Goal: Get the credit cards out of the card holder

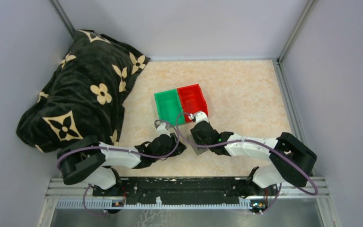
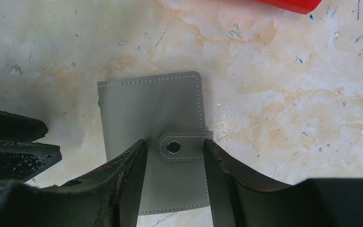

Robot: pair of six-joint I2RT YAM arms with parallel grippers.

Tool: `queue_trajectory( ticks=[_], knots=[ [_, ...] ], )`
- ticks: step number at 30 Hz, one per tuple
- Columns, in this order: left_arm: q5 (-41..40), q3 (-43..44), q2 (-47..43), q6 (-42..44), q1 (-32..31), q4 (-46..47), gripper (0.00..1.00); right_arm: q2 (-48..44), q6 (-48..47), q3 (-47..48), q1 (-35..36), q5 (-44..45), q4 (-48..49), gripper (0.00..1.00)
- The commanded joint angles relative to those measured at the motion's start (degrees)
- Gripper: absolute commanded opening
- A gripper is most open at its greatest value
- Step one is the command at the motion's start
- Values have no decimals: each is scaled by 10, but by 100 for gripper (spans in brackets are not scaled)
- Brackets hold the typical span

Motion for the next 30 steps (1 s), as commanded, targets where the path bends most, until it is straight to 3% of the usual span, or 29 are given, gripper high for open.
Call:
queue_trajectory(
  ticks=[1,7,18,30],
  knots=[
    [-12,-15,-3,-6,-4,-18,43,12,1,16,9,22,15,47],
    [-12,-18,-3,-7,-4,-15,42,13,15,3,10,32,7,38],
    [-6,-13,-4,-1,-4,-18,42,12,55,-9,9,24,3,0],
    [29,8,-28,28,-5,8,42,-90,93,-38,-43,-125,53,0]
  ],
)
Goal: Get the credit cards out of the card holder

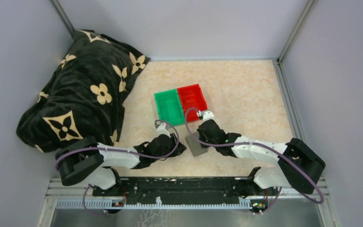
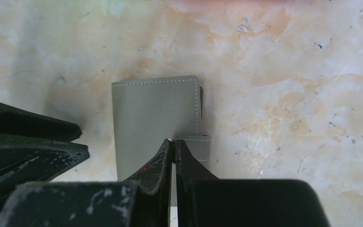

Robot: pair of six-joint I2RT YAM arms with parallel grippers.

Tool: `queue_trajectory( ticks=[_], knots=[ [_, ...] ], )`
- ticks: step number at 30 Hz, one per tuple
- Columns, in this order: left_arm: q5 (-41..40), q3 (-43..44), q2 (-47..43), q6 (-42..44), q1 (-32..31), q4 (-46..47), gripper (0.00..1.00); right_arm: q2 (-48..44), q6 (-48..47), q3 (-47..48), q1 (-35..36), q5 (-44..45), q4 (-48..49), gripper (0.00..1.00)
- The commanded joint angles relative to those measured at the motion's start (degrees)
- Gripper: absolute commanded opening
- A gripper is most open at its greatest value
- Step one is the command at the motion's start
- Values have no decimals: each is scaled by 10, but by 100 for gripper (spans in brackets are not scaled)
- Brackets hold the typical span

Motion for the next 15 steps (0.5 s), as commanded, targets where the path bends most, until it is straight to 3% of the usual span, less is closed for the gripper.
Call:
queue_trajectory(
  ticks=[1,13,15],
  knots=[
    [25,18,-21,26,-6,6,43,-58,27,-6,-21,-85,18,0],
    [49,50,-38,42,-9,18,48,-163,55,-25,-74,-216,37,0],
    [42,47,-58,48,-9,15,83,-181,51,-10,-74,-215,25,0]
  ],
)
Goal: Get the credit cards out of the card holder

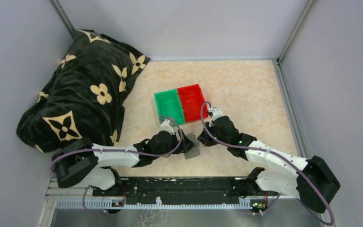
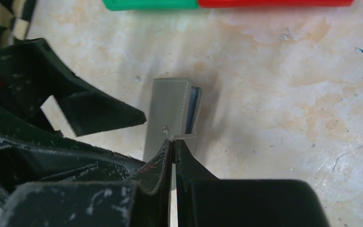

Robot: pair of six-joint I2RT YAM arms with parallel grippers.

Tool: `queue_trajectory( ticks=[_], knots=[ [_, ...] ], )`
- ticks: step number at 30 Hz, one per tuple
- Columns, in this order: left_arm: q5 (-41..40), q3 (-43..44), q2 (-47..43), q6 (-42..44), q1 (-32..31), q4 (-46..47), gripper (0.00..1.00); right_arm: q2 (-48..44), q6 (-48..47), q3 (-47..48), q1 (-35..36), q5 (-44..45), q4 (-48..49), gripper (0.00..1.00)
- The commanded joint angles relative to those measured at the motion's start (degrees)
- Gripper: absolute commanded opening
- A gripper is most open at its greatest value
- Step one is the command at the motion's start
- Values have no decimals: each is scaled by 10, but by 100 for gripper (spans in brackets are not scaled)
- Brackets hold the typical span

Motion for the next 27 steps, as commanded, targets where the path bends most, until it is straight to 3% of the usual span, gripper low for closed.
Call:
queue_trajectory(
  ticks=[1,2,13,19,27],
  knots=[
    [0,8,-49,21,-4,6,93,-55,-3,37,-1,-33,13,0],
    [-3,9,-61,27,-5,0,99,-58,-6,47,-1,-30,3,0],
    [-53,-22,-196,51,-5,-65,100,-27,-3,63,-1,-14,-6,0],
    [-62,-25,-185,41,-5,-83,95,-17,5,51,-5,30,-18,0],
    [-54,-8,-153,36,-6,-72,94,-35,-12,85,-6,-3,-35,0]
  ],
)
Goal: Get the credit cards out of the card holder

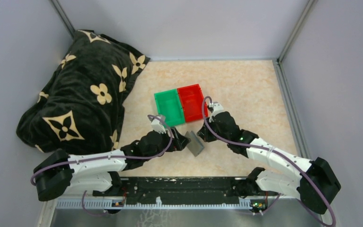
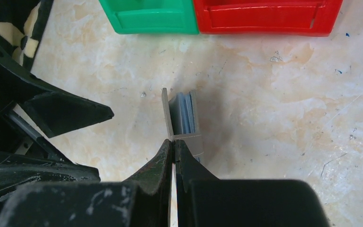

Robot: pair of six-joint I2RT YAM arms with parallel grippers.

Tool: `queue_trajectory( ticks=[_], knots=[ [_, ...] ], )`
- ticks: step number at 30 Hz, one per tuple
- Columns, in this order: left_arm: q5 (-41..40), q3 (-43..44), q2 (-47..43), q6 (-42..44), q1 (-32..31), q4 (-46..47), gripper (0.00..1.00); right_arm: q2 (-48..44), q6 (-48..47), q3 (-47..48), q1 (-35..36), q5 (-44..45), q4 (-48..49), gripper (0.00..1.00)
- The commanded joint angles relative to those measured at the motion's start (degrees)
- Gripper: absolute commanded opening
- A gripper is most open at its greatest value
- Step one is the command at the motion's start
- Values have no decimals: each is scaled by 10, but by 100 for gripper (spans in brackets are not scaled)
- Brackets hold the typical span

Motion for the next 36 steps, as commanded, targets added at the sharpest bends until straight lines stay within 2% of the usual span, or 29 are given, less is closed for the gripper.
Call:
queue_trajectory(
  ticks=[1,15,22,28,36],
  knots=[
    [-1,16,4,-2,-3,-4,94,-17,-11,42,-2,-14,-4,0],
    [-36,6,-51,-36,-4,-71,94,-49,6,51,0,-76,1,0],
    [-48,29,-55,-33,-10,-120,94,-26,9,33,-3,-49,14,0],
    [-40,41,-21,-31,-13,-114,94,-2,13,21,-61,-33,26,0],
    [-29,75,37,-2,-13,-92,94,30,-18,31,-137,28,-17,0]
  ],
)
